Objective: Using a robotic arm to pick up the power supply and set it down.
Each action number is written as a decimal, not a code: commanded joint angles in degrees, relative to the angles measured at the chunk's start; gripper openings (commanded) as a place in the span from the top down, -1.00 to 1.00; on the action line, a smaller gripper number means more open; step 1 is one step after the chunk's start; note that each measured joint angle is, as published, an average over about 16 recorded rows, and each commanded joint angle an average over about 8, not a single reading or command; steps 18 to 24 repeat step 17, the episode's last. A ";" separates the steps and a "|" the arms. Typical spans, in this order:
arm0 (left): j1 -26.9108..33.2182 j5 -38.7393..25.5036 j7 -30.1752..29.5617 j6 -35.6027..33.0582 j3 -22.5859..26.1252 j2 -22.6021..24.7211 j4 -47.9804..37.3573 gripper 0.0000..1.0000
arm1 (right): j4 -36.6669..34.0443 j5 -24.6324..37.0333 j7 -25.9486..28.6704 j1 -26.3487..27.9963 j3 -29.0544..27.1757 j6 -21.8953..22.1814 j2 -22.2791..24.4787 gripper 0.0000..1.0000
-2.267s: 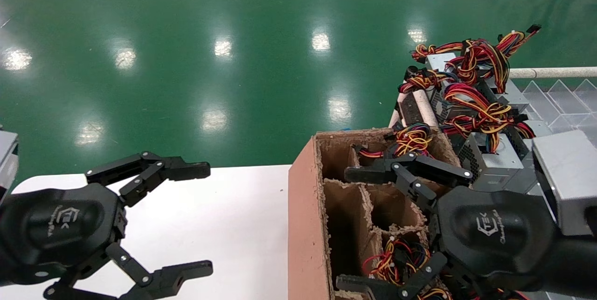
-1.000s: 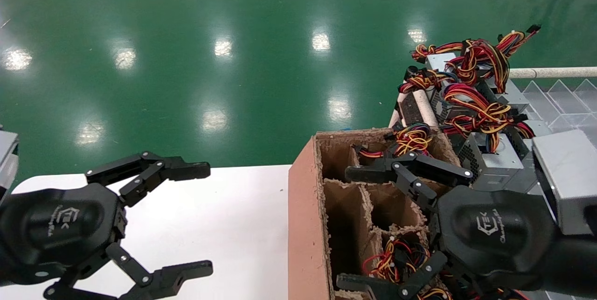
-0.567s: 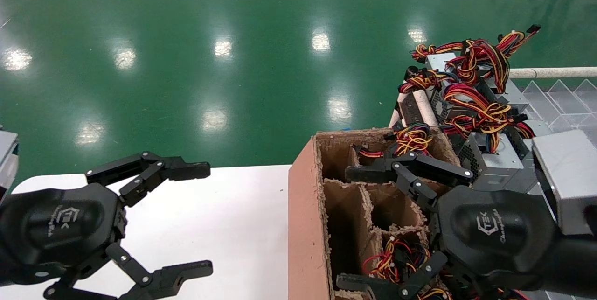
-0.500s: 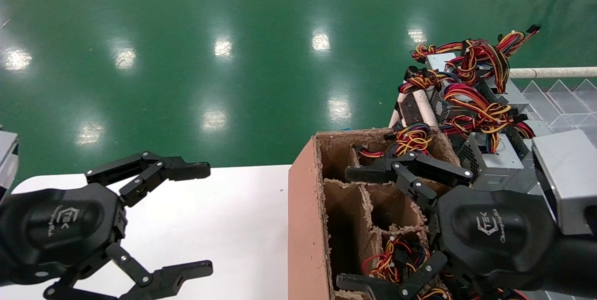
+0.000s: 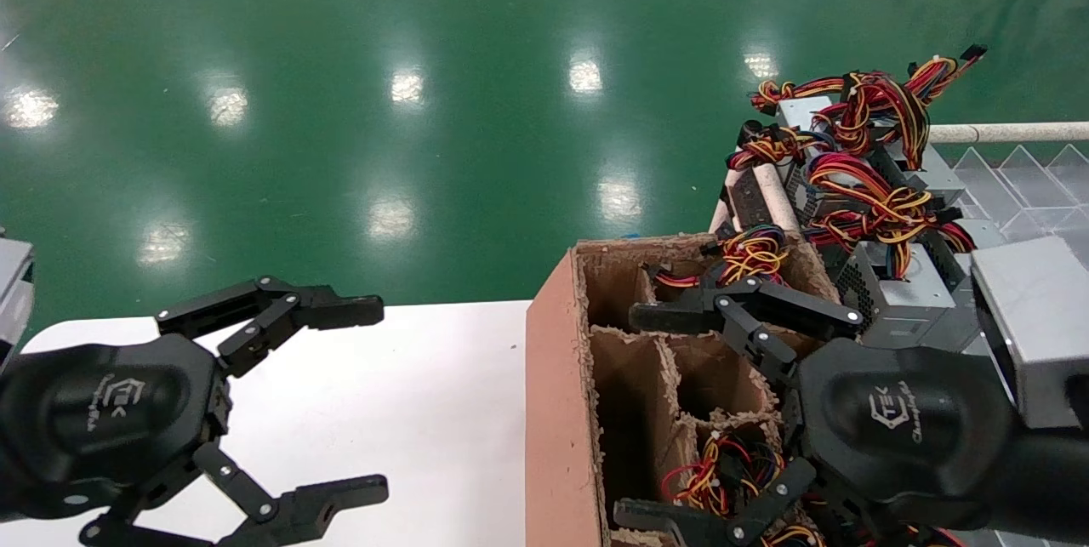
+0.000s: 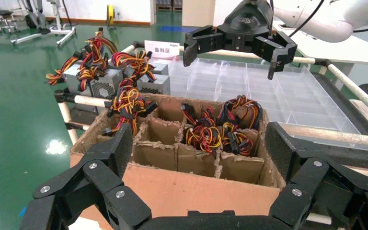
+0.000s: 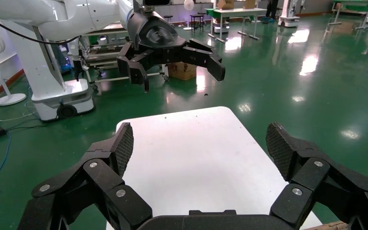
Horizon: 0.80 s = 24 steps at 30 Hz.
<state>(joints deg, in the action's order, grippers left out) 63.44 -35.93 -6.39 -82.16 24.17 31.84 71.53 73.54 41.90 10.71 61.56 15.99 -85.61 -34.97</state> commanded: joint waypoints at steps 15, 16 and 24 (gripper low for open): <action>0.00 0.00 0.00 0.00 0.00 0.00 0.00 -1.00 | 0.00 0.00 0.00 0.00 0.00 0.00 0.00 -1.00; 0.00 0.00 0.00 0.00 0.00 0.00 0.00 -1.00 | 0.00 0.00 0.00 0.00 0.00 0.00 0.00 -1.00; 0.00 0.00 0.00 0.00 0.00 0.00 0.00 -1.00 | 0.00 0.00 0.00 0.00 0.00 0.00 0.00 -1.00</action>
